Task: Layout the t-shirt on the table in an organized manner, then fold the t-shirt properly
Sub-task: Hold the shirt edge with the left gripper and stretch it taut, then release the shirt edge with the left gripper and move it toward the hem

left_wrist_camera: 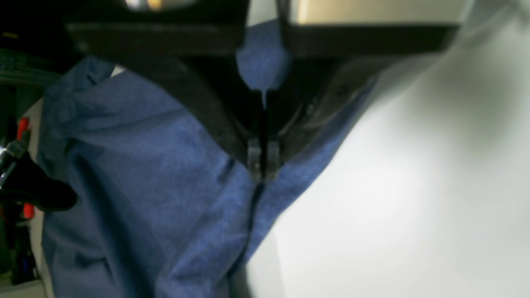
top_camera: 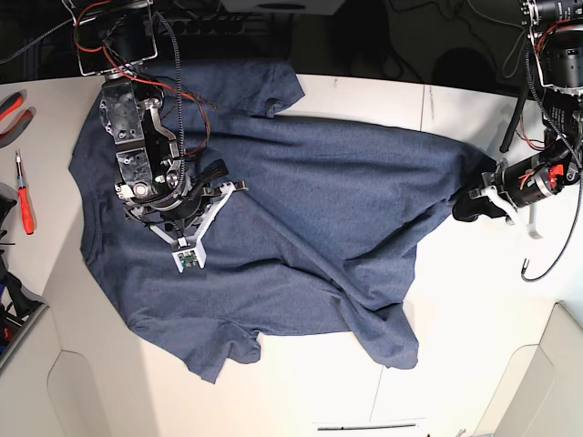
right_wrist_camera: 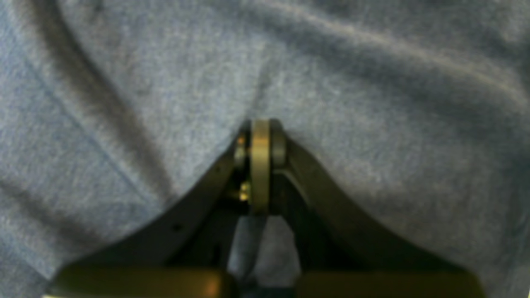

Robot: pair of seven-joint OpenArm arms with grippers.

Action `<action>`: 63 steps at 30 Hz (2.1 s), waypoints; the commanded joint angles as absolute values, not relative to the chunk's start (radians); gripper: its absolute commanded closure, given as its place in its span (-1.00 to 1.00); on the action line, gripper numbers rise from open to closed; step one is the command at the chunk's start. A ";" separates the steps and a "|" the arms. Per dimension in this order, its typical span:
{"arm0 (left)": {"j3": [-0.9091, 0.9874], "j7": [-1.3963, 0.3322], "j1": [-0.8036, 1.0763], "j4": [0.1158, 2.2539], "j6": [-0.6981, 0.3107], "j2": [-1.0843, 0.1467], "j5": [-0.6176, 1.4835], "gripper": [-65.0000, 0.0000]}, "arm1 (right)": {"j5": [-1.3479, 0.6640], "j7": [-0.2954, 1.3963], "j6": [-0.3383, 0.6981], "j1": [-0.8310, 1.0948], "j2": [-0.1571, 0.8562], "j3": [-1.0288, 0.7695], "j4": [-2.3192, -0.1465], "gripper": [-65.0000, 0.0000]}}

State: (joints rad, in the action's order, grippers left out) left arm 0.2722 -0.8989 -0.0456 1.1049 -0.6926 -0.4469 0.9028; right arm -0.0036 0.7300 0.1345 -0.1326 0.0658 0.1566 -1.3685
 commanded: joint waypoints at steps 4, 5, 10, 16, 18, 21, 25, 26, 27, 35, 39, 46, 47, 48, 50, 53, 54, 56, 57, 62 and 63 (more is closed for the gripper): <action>0.271 -0.879 -0.061 1.104 -0.698 -0.425 0.830 1.00 | -0.004 0.714 0.134 -0.152 0.064 0.157 -1.384 1.00; 0.271 -0.870 -0.061 1.097 -0.698 -0.421 0.816 1.00 | -0.004 0.714 0.134 -0.152 0.064 0.157 -1.384 1.00; 0.271 -0.773 -0.060 1.086 -0.673 -0.425 0.623 1.00 | 0.023 0.714 0.104 -0.151 0.064 0.157 -1.384 1.00; 0.272 -0.725 -0.051 1.086 -0.517 -0.444 0.503 1.00 | 0.045 0.714 0.100 -0.148 0.064 0.157 -1.384 1.00; 0.272 -0.714 -0.042 1.086 -0.490 -0.448 0.484 1.00 | 0.045 0.710 0.092 -0.138 0.064 0.156 -1.383 1.00; 0.276 -0.710 -0.028 1.086 -0.469 -0.449 0.466 1.00 | 0.061 0.706 0.047 -0.121 0.065 0.154 -1.383 1.00; 0.278 -0.676 -0.010 1.086 -0.421 -0.449 0.478 1.00 | 0.121 0.699 -0.009 -0.097 0.065 0.154 -1.383 1.00; 0.278 -0.676 -0.010 1.086 -0.414 -0.449 0.478 1.00 | 0.137 0.699 -0.028 -0.093 0.067 0.154 -1.383 1.00; 0.278 -0.677 -0.008 1.086 -0.402 -0.449 0.477 1.00 | 0.152 0.699 -0.044 -0.091 0.067 0.154 -1.383 1.00; 0.402 -0.677 0.043 1.086 -0.389 -0.449 0.429 1.00 | 0.221 0.703 -0.090 -0.088 0.067 0.059 -1.383 1.00; 0.508 -0.710 0.084 1.086 -0.433 -0.449 0.474 1.00 | 0.209 0.743 -0.049 -0.088 0.072 0.001 -1.383 1.00; 0.609 -0.965 0.103 1.086 -0.698 -0.446 0.984 1.00 | 0.079 0.783 0.036 -0.088 0.076 -0.006 -1.399 1.00; 0.610 -1.010 0.103 1.086 -0.698 -0.446 1.084 1.00 | 0.067 0.783 0.049 -0.088 0.074 -0.006 -1.412 1.00; 0.610 -1.047 0.102 1.086 -0.698 -0.446 1.174 1.00 | 0.059 0.786 0.057 -0.088 0.072 -0.005 -1.428 1.00; 0.610 -1.095 0.101 1.086 -0.698 -0.446 1.313 1.00 | 0.041 0.786 0.065 -0.088 0.065 -0.004 -1.473 1.00; 0.610 -1.103 0.087 1.086 -0.698 -0.445 1.364 1.00 | -0.015 0.781 0.095 -0.089 0.054 -0.002 -1.554 1.00; 0.610 -1.103 0.079 1.086 -0.698 -0.443 1.359 1.00 | -0.033 0.775 0.104 -0.089 0.049 0.000 -1.580 1.00; 0.610 -1.095 0.054 1.086 -0.698 -0.440 1.328 1.00 | -0.065 0.757 0.110 -0.091 0.041 0.015 -1.616 1.00; 0.610 -1.074 0.039 1.086 -0.698 -0.437 1.297 1.00 | -0.072 0.752 0.109 -0.096 0.035 0.027 -1.623 1.00; 0.590 -0.841 -0.046 1.086 -0.698 -0.429 1.044 0.66 | -0.066 0.725 0.109 -0.113 -0.006 0.121 -1.622 1.00; 0.578 -0.791 -0.069 1.086 -0.698 -0.430 0.985 0.58 | -0.059 0.712 0.109 -0.113 -0.013 0.145 -1.618 1.00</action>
State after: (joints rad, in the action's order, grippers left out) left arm 0.5758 -0.8028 -0.0486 1.0714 -0.6849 -0.4080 0.9512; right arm -0.0593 0.7284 0.1078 -0.0963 -0.0074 0.1471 -1.6039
